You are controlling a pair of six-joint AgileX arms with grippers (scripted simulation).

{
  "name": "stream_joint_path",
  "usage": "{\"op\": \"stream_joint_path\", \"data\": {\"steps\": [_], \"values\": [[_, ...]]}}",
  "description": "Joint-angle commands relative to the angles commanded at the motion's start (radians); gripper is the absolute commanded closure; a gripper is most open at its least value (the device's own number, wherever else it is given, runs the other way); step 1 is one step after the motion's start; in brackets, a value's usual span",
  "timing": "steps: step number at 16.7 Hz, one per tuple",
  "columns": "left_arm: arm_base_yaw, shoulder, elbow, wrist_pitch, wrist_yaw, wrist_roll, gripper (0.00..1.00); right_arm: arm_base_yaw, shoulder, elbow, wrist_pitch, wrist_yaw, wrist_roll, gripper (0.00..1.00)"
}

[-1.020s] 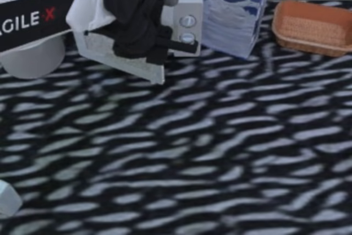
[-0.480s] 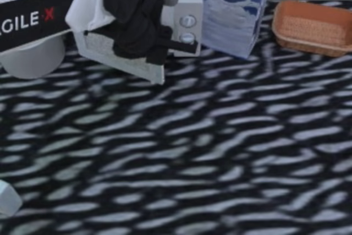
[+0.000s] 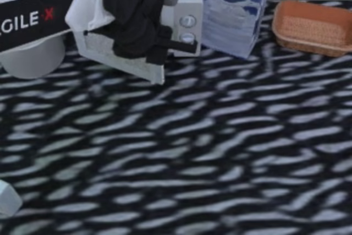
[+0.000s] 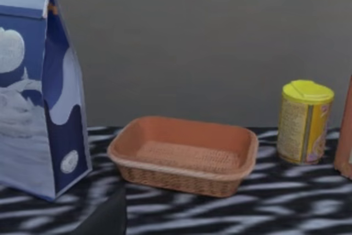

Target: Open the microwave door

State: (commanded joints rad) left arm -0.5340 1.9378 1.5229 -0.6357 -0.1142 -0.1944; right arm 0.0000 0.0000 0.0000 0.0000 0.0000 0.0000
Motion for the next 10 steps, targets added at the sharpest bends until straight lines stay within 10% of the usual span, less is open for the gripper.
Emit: {"op": "stream_joint_path", "data": {"steps": [10], "values": [[0.030, -0.071, -0.107, 0.032, 0.069, 0.120, 1.00, 0.000, 0.000, 0.000, 0.000, 0.000, 0.000, 0.00]]}}
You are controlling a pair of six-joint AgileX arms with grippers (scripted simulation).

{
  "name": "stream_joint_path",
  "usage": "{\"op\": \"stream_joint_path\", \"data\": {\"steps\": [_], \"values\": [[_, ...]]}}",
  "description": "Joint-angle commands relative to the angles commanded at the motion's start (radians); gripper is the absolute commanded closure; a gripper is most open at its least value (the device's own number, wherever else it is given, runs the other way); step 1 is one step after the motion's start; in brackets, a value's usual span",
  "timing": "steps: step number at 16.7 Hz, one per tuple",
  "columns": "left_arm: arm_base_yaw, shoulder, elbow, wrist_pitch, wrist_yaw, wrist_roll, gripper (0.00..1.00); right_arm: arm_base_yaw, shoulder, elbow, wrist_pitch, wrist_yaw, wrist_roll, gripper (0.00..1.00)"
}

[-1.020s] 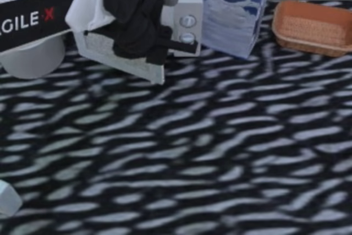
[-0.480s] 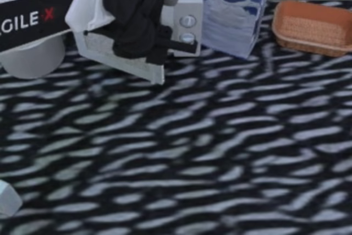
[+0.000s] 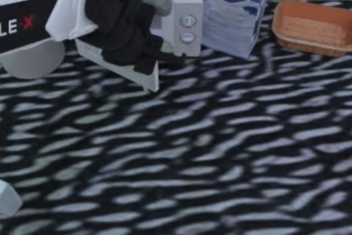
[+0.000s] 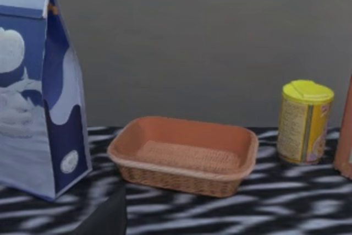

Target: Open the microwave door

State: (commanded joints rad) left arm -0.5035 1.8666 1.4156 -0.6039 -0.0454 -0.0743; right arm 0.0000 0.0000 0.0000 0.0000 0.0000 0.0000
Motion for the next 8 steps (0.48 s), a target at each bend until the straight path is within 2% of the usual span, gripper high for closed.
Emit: {"op": "stream_joint_path", "data": {"steps": [8], "values": [[0.003, -0.011, -0.004, 0.007, 0.006, 0.009, 1.00, 0.000, 0.000, 0.000, 0.000, 0.000, 0.000, 0.00]]}}
